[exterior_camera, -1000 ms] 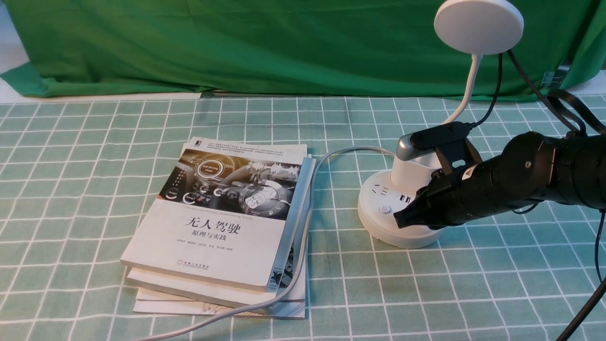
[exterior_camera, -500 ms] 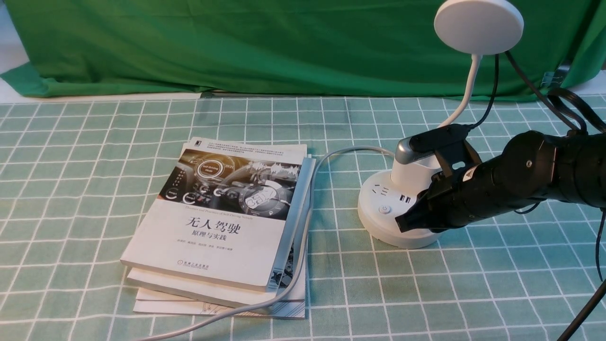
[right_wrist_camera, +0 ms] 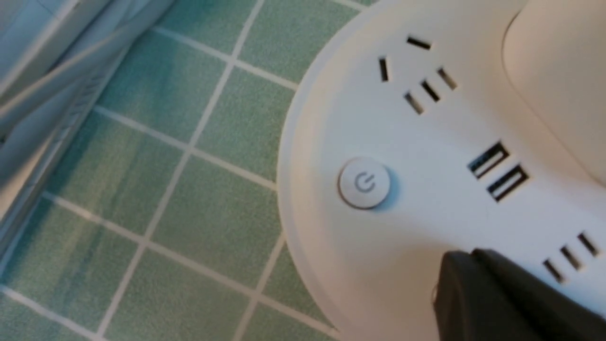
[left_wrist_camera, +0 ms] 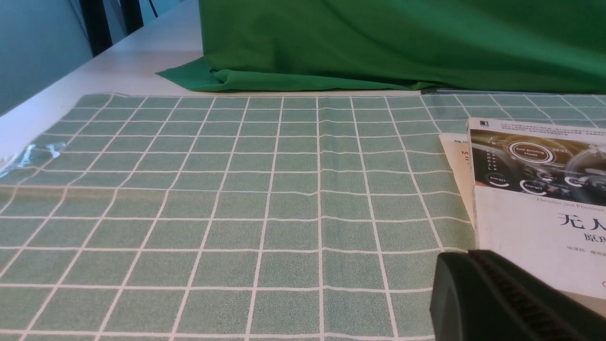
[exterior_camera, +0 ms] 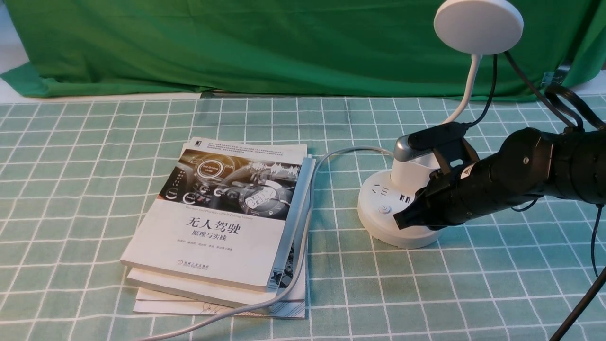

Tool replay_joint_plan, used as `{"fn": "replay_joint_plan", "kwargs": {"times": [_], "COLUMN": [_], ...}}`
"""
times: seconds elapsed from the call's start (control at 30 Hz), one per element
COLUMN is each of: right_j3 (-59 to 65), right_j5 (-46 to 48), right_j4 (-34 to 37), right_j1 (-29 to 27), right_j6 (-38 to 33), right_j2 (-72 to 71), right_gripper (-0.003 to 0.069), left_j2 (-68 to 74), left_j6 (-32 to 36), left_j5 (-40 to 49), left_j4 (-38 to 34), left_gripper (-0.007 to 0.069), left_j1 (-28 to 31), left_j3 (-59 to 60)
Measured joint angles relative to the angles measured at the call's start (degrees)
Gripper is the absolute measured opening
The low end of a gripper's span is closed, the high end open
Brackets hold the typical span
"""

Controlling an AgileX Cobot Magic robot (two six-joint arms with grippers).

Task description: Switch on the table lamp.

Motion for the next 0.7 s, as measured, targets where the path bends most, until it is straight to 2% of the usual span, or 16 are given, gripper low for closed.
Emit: {"fn": "replay_joint_plan", "kwargs": {"times": [0.17,0.5,0.7], "right_j3": [0.59,2.32,9.67], "right_j5": [0.86,5.68,6.93], "right_j4": [-0.17,-1.22,-1.58], "right_j1": [0.0,-0.05,-0.05], "right_j6": [0.28,1.86,3.67], "right_j2": [-2.52,-19.74,-29.64], "right_gripper": [0.0037,0.0038,0.0046], "left_j2": [0.0,0.0,0.0], "left_j6": [0.0,0.0,0.0], "left_j5": [0.0,0.0,0.0], "left_j4": [0.0,0.0,0.0], "left_gripper": [0.0021,0.0021,0.0021], "left_j1": [0.0,0.0,0.0], "left_j3": [0.0,0.0,0.0]}}
